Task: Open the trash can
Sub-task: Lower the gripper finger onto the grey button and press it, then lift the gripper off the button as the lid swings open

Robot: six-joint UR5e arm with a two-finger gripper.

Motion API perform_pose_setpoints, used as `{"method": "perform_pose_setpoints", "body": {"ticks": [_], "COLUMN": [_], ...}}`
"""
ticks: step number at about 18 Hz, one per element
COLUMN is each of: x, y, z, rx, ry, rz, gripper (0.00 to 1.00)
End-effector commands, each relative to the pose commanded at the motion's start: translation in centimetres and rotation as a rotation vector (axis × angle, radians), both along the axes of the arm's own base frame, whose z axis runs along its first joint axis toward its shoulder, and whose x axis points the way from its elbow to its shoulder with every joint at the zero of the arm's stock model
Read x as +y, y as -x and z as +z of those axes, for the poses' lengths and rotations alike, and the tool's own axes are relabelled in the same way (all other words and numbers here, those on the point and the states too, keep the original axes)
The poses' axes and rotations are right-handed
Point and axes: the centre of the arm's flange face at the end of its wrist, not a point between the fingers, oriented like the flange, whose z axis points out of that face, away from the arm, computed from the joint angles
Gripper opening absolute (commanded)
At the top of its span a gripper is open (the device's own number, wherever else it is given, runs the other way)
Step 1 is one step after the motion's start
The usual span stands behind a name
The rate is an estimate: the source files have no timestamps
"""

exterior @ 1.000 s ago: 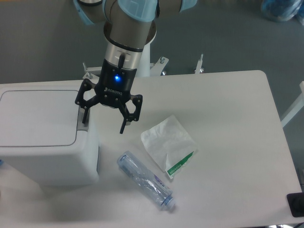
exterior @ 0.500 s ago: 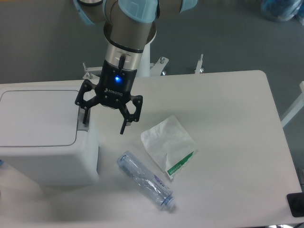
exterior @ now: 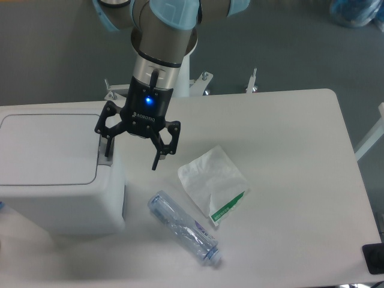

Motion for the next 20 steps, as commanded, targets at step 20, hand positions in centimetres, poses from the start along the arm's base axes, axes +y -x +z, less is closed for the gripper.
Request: {"method": "perform_pose_setpoints", "body": {"ticks": [20], "x": [-0.9], "y": [2.8], "z": [6.1], "rx": [0.088], "ry": [-0.077], "rz": [0.045], "gripper": [1.0]}}
